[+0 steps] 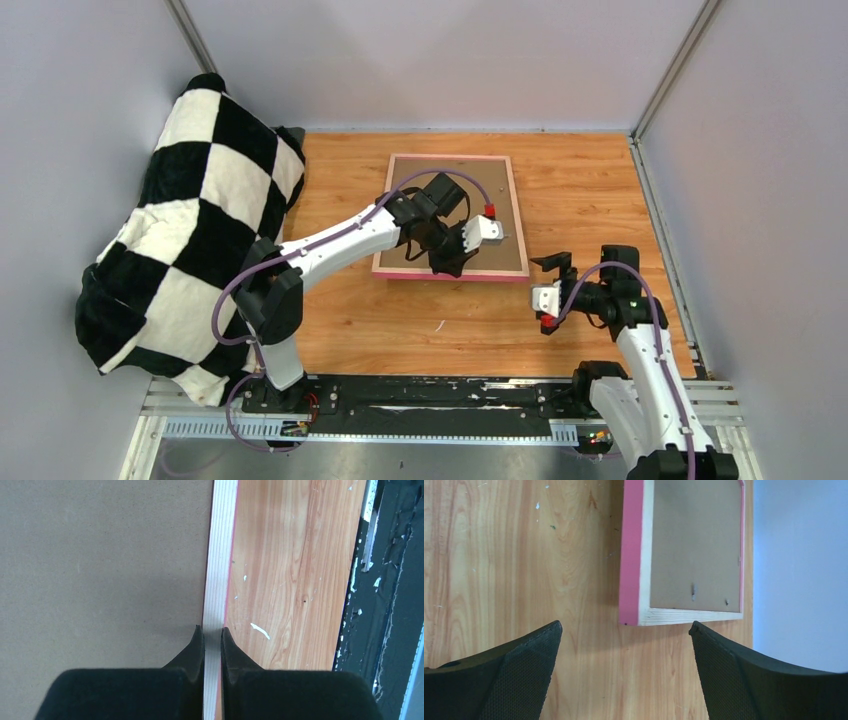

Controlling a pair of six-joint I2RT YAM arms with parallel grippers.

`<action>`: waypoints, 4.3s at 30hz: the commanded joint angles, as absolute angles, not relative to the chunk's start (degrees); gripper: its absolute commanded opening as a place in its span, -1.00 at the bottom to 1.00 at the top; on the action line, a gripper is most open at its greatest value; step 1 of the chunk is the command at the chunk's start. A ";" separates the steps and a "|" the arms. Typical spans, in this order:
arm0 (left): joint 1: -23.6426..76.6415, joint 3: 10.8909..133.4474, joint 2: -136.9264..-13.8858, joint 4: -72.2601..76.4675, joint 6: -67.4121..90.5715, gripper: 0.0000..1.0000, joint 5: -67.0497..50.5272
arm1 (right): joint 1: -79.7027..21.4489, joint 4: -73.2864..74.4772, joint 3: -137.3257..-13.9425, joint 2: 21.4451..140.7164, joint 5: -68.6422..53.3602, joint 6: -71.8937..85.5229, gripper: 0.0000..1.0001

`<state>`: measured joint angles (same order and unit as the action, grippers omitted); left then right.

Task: Take the photo out of the frame
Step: Turn over the photo frame at the center of the board.

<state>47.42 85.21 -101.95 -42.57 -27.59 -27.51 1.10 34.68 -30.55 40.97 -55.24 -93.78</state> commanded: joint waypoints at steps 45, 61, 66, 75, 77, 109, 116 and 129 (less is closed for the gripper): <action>42.89 99.81 -90.85 -41.93 -21.67 1.00 -26.25 | -26.61 -1.01 -28.20 39.44 -20.45 -65.10 -1.00; 40.43 89.79 -74.59 -41.40 -36.55 1.00 -24.24 | -26.89 15.44 -41.91 40.19 -27.71 -56.39 -0.99; 42.16 81.92 -72.94 -41.41 -44.05 1.00 -15.67 | -26.89 16.09 -43.11 40.34 -26.70 -55.18 -1.00; 47.12 76.44 -73.20 -40.67 -48.10 1.00 -4.44 | -26.94 15.91 -43.24 40.53 -26.37 -53.74 -0.99; 47.89 75.41 -73.18 -39.33 -48.35 1.00 -2.86 | -26.90 15.91 -43.41 40.47 -26.43 -53.21 -0.99; 50.09 75.05 -73.67 -35.07 -48.28 -1.00 0.84 | -25.84 23.77 -45.78 39.20 -29.75 -57.19 0.62; 48.81 77.43 -71.57 -37.55 -48.30 -1.00 -4.80 | -23.80 23.75 -43.89 40.38 -33.73 -60.33 0.87; 48.69 78.29 -69.07 -40.42 -49.49 -1.00 -8.79 | -4.39 8.59 -39.55 51.13 -60.20 -61.86 0.89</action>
<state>48.88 75.88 -70.54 -41.67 -51.88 -5.21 -7.53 16.78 -42.96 48.31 -49.74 -61.34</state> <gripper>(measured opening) 0.267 0.947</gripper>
